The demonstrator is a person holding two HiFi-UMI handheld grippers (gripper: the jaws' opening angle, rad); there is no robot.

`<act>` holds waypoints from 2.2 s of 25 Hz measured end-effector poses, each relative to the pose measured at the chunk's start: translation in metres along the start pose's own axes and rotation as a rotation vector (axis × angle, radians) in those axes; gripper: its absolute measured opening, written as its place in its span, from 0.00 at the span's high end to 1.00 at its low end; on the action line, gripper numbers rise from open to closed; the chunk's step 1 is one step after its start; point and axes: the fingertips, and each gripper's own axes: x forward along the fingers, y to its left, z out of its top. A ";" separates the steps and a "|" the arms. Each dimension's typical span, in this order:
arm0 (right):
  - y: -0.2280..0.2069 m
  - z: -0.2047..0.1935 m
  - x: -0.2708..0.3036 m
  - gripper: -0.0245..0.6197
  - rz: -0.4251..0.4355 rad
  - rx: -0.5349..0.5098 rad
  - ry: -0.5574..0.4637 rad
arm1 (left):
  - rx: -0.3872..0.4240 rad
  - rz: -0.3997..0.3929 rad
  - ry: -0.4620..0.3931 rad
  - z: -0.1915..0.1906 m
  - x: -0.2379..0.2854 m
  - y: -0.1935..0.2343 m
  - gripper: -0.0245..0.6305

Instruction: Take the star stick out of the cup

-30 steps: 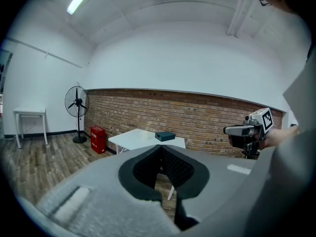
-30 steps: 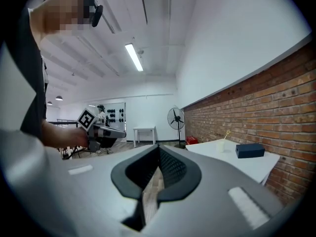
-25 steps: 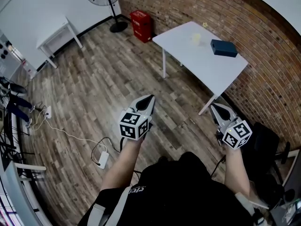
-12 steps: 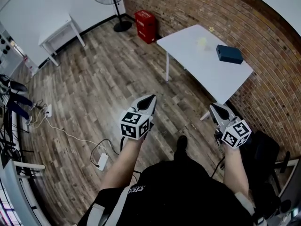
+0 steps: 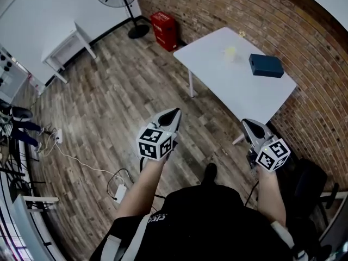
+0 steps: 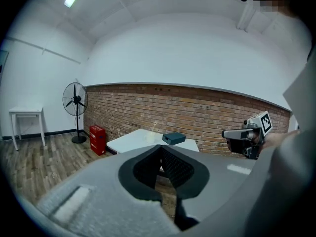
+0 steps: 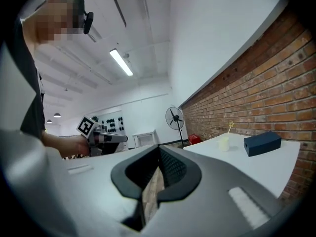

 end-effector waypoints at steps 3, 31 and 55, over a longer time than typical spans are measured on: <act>-0.034 0.004 0.010 0.96 0.006 0.027 -0.008 | 0.016 -0.004 0.012 0.013 0.037 -0.002 0.95; -0.208 0.028 0.090 0.96 -0.005 0.070 0.057 | -0.038 -0.056 0.010 0.060 0.252 0.040 0.95; -0.319 0.071 0.270 0.96 -0.147 0.101 0.066 | -0.039 -0.255 0.036 0.129 0.446 0.166 0.95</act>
